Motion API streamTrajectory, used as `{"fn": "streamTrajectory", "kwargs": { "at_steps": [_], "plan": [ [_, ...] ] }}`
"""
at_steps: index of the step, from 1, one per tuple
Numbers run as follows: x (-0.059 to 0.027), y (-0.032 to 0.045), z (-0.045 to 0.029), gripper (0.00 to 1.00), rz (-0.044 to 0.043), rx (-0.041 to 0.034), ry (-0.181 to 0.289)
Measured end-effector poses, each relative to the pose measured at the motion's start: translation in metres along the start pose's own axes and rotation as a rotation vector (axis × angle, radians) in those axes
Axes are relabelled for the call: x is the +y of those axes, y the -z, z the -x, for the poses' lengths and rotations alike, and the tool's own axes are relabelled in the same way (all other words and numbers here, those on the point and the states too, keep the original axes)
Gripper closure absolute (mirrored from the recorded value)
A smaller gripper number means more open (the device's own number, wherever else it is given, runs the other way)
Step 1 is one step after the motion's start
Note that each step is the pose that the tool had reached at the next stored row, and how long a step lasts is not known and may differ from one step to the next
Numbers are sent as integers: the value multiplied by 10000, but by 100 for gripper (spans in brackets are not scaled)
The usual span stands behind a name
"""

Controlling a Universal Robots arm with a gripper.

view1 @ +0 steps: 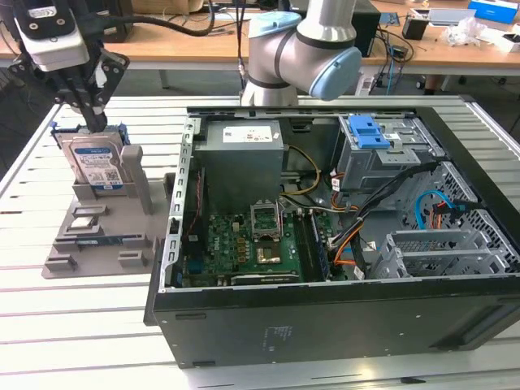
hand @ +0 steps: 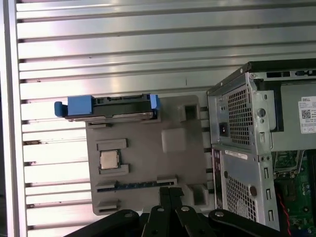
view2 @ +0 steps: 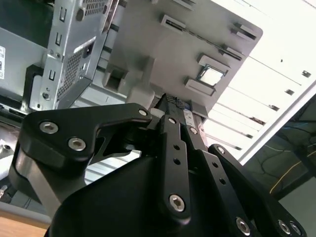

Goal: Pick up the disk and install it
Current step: 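Reach for the disk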

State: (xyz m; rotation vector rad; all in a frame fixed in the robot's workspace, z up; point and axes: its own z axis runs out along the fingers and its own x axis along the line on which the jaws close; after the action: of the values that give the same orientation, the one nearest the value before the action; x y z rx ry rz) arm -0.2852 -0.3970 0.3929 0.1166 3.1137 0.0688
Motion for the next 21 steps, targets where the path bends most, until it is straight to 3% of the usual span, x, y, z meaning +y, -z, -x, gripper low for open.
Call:
{"fn": "streamTrajectory", "kwargs": {
  "at_steps": [10, 21],
  "plan": [
    [58, -26, -446, 89, -22, -4, 1],
    [234, -111, -715, 89, -49, -3, 1]
  ]
}}
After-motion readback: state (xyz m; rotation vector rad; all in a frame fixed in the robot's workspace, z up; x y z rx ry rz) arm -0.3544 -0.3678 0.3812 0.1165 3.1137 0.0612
